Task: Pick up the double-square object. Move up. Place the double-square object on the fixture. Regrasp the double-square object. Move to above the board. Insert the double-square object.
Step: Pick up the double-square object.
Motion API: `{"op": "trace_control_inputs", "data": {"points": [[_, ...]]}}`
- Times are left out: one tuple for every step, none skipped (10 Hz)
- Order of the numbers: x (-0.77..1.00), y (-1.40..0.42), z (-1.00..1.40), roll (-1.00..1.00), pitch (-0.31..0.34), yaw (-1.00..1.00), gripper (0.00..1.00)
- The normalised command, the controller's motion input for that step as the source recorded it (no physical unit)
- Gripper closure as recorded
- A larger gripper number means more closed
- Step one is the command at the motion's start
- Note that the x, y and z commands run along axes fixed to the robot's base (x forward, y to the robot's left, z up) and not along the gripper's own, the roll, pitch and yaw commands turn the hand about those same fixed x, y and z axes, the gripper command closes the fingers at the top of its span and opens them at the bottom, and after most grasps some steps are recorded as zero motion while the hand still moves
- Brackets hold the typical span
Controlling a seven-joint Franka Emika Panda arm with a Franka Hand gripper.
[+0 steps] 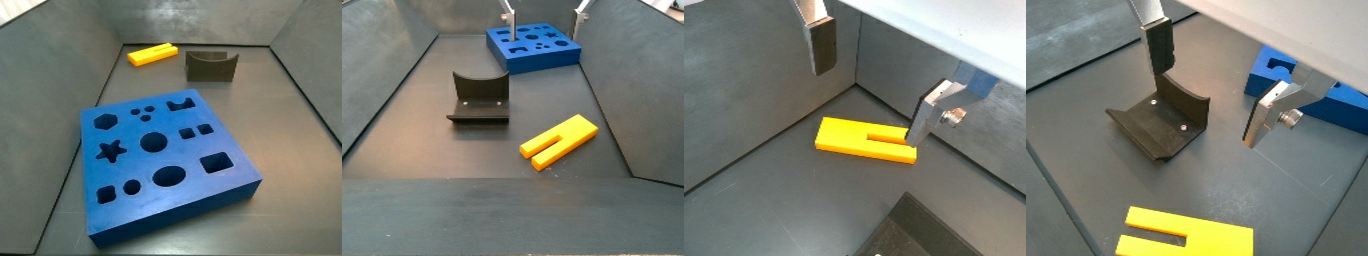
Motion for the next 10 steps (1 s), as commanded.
{"op": "trace_control_inputs", "data": {"points": [[-0.62,0.09,-0.08,0.0,0.0,-0.51,0.0],[-0.53,0.13,-0.25,0.0,0.0,-0.73,0.0],[-0.49,0.11,-0.29,0.0,-0.007,-0.77,0.0],[-0.49,0.11,-0.33,0.0,-0.036,-0.78,0.0],[-0.52,0.12,-0.43,0.0,-0.04,-0.77,0.0],[-0.53,0.17,-0.61,0.0,-0.077,-0.74,0.0],[-0.51,0.23,-0.73,0.03,-0.13,-0.7,0.0],[-0.5,0.24,-0.73,0.05,-0.149,-0.69,0.0],[-0.48,0.26,-0.7,0.06,-0.179,-0.67,0.0],[-0.44,0.25,-0.68,0.06,-0.189,-0.69,0.0]]}}
